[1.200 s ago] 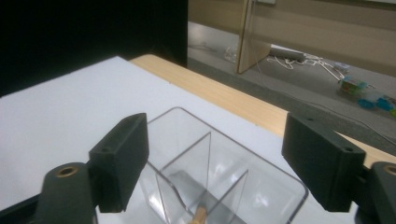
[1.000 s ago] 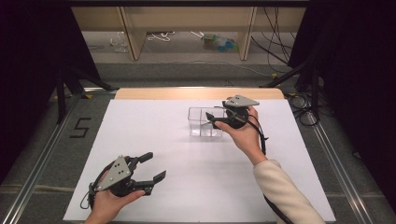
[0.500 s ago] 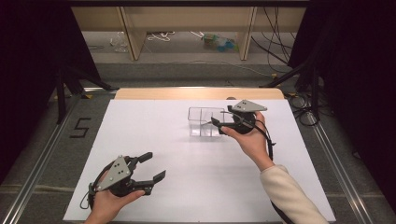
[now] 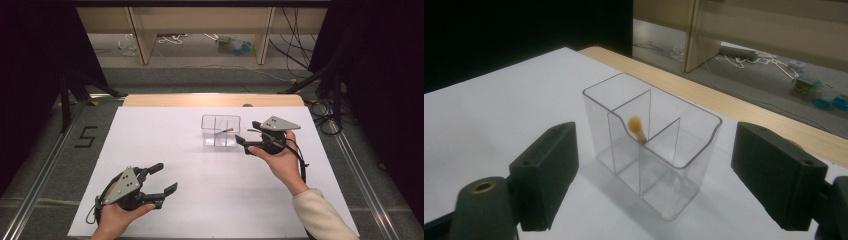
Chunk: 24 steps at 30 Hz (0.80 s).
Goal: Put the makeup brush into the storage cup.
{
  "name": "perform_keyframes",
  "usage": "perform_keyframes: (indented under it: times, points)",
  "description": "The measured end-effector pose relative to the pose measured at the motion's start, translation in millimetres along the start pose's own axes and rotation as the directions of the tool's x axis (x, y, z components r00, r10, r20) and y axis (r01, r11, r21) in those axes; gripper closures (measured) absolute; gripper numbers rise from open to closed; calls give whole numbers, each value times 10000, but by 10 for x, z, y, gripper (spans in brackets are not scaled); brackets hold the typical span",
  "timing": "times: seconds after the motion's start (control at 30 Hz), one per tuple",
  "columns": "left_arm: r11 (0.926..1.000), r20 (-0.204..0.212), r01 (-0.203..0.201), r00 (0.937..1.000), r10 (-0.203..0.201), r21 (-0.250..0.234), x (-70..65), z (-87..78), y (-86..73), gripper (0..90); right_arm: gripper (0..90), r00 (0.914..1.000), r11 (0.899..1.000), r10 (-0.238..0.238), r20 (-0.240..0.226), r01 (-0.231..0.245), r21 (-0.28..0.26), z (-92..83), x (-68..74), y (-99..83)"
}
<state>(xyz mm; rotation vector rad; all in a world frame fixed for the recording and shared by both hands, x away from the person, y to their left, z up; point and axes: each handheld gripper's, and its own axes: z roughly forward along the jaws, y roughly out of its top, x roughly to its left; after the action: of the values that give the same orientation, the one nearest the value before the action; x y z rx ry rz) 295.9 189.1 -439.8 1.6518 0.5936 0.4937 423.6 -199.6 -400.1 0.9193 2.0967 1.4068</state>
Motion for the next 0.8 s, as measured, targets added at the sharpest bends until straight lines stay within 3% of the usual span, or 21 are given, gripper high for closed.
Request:
perform_keyframes:
  times: [0.8]
  points:
    - [10000,-56,-33,10000,33,-1,5,-1,2,241,202,9964,9999,-110,-842,105,-64,-515,168,-310]
